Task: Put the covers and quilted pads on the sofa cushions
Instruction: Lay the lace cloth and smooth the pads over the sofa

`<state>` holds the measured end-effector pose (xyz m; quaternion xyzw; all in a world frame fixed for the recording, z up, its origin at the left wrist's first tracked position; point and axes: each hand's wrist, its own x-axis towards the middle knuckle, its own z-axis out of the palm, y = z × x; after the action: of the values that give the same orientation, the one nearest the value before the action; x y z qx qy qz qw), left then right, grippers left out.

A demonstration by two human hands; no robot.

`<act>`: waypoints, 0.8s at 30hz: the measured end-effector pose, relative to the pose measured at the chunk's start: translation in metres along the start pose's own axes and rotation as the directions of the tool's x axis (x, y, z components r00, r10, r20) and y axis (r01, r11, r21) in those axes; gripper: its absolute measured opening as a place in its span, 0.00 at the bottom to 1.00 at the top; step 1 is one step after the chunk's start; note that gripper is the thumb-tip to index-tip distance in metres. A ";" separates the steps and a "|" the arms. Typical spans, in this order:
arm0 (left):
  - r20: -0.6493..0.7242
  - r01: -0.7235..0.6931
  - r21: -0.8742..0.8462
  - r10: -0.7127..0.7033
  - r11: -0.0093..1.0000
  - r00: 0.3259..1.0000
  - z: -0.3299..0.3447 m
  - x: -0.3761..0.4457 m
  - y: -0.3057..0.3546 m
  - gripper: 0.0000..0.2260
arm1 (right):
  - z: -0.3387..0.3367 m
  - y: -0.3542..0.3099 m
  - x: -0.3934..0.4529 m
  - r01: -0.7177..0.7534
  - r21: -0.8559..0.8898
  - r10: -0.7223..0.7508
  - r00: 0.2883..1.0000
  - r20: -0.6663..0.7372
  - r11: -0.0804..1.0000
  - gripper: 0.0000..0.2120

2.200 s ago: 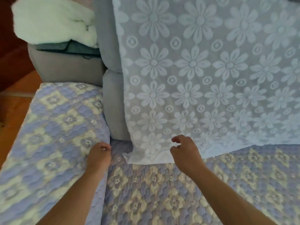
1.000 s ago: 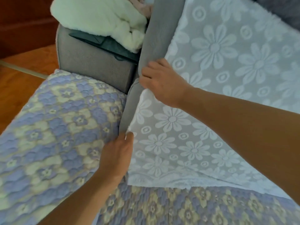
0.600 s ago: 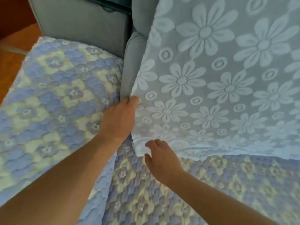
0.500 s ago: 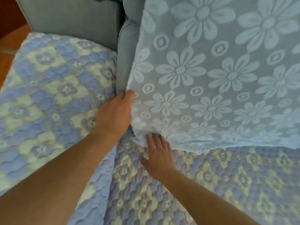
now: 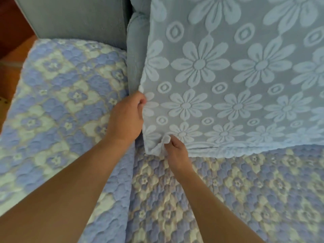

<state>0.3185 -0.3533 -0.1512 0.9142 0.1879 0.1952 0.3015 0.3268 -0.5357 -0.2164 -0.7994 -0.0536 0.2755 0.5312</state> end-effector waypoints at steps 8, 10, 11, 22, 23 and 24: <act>-0.128 -0.067 0.310 0.111 0.948 0.986 0.013 -0.023 0.014 0.06 | 0.057 0.014 0.060 0.408 -0.701 -0.144 0.903 0.405 0.585 0.34; -0.037 -0.097 0.146 0.103 0.985 0.994 0.033 -0.047 0.019 0.07 | 0.052 0.012 0.057 0.469 -0.726 -0.120 0.870 0.478 0.503 0.35; 0.099 -0.035 0.019 0.033 0.999 0.995 0.044 -0.057 0.020 0.08 | 0.047 0.010 0.054 0.436 -0.668 -0.126 0.879 0.460 0.603 0.42; 0.546 -0.079 0.431 -0.190 0.899 0.816 0.124 -0.078 -0.015 0.26 | -0.139 0.102 -0.026 0.260 -0.846 -0.275 0.951 0.141 0.466 0.28; 0.534 -0.067 0.492 -0.240 0.868 0.811 0.129 -0.078 -0.014 0.29 | -0.143 0.099 -0.004 0.179 -0.867 -0.206 0.974 0.090 0.465 0.30; 0.510 -0.029 0.553 -0.311 0.833 0.802 0.135 -0.075 -0.011 0.30 | -0.139 0.094 0.020 0.140 -0.878 -0.167 0.983 0.070 0.457 0.33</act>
<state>0.3154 -0.4442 -0.2768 0.9584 0.2041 -0.1775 0.0914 0.3930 -0.6825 -0.2669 -0.9537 -0.2520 0.1491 0.0686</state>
